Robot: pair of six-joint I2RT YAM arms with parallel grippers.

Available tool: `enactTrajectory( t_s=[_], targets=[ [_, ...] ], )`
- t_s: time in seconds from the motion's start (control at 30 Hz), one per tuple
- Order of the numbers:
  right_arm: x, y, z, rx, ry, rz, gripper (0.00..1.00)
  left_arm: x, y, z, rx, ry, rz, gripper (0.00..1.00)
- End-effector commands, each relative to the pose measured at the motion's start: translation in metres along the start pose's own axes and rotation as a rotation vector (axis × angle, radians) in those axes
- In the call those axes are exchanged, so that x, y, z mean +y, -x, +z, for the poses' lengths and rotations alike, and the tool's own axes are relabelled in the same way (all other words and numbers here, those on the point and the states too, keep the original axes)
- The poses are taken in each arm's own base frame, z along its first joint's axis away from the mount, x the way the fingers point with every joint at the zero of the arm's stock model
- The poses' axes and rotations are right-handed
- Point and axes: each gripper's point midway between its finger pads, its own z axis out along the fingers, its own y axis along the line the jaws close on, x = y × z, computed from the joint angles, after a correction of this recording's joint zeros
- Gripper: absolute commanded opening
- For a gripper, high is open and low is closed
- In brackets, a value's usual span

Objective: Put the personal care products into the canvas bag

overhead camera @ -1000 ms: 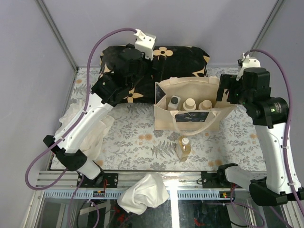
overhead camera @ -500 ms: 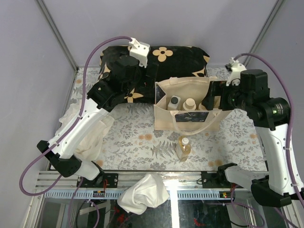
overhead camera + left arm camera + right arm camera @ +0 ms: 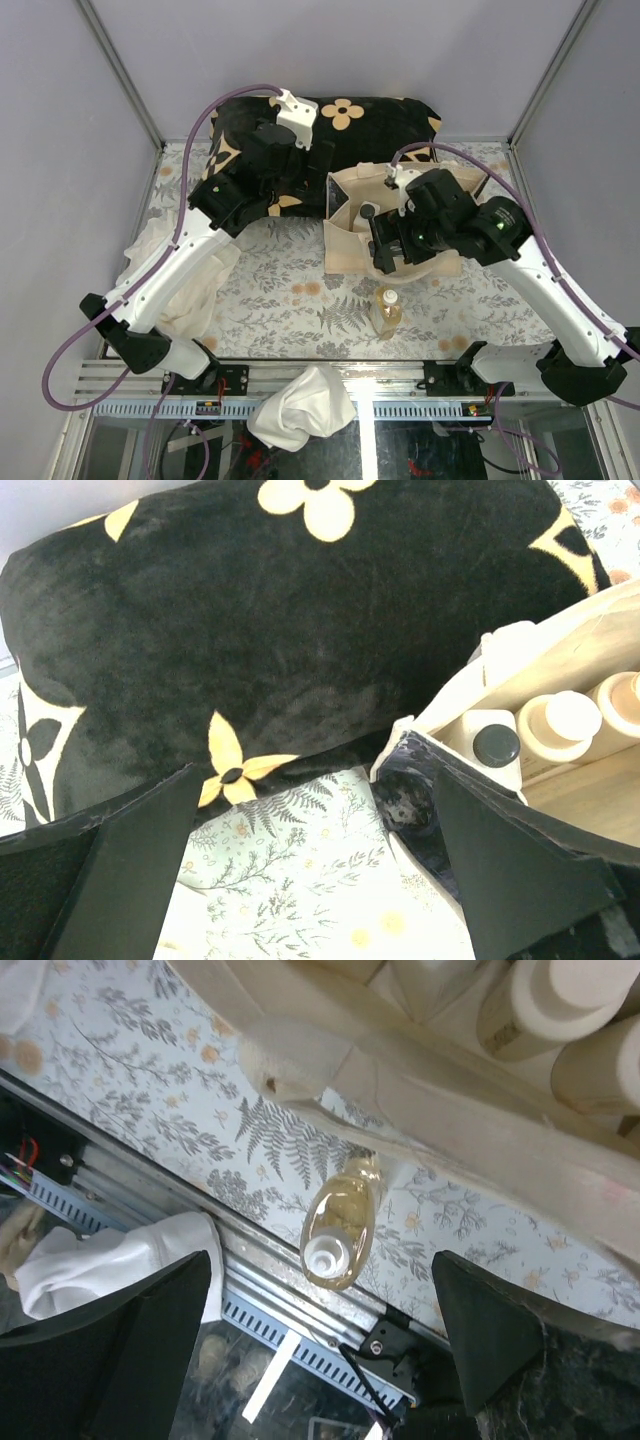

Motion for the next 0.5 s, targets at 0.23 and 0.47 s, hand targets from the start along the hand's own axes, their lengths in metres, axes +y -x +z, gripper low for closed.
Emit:
enactTrajectory(
  t_s=[0.23, 0.47],
  targets=[
    [0.007, -0.086, 0.033, 0.234, -0.102, -0.083, 1.00, 0.006, 0.002, -0.005, -0.029, 0.012, -0.034, 1.00],
    [0.003, -0.100, 0.061, 0.259, -0.115, -0.094, 1.00, 0.007, 0.000, -0.009, -0.031, 0.007, -0.041, 1.00]
  ],
)
